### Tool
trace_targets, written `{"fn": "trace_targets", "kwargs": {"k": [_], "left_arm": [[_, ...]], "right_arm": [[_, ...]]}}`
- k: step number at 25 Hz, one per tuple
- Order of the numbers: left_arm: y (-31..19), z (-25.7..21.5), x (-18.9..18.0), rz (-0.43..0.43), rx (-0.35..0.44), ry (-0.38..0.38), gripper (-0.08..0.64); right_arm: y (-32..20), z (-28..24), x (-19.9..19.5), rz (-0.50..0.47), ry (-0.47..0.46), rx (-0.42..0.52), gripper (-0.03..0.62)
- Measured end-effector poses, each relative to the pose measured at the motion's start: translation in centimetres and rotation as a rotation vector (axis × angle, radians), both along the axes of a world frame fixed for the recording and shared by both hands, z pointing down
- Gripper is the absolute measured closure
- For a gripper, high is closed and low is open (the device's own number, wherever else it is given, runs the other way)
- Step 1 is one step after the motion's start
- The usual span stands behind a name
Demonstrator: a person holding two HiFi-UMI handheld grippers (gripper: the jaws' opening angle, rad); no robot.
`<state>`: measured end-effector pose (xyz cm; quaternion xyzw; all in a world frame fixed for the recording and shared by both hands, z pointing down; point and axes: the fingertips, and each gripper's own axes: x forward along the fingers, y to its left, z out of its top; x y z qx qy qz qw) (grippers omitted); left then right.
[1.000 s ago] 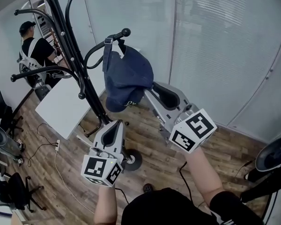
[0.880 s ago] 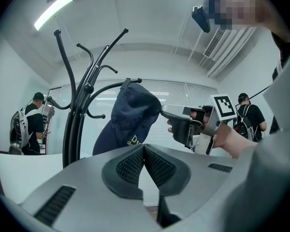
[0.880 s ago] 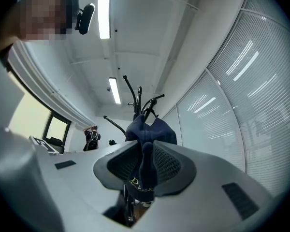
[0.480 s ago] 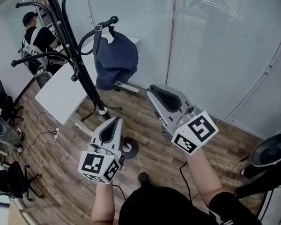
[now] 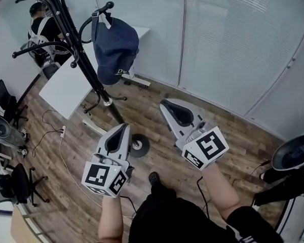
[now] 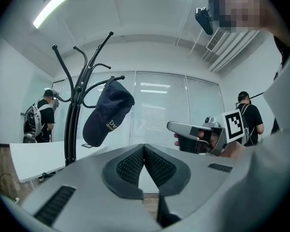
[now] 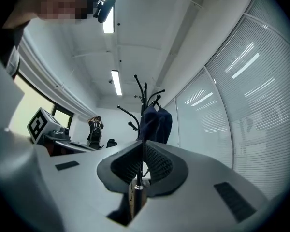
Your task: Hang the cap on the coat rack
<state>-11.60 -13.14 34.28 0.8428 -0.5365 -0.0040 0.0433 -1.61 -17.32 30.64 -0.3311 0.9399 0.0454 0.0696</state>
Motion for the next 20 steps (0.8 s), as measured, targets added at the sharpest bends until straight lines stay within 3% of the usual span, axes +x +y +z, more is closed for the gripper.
{"fn": "trace_targets", "kwargs": {"k": [6,13,20], "left_arm": [[2.4,1.4,1.7,-0.004,-0.033,0.007,0.545],[4.8,2.6,3.2,-0.026,-0.052,0.008,0.545],[4.9,2.8,2.7,-0.052,-0.041,0.021,0.545]], "right_arm": [[3.2,2.6,0.5,-0.035,0.057,-0.010,0.560],[6.0,5.2,1.6,-0.072,0.055,-0.062,0.561],[5.6,6.4,2.0,-0.048,0.032,-0.102,0.561]]}}
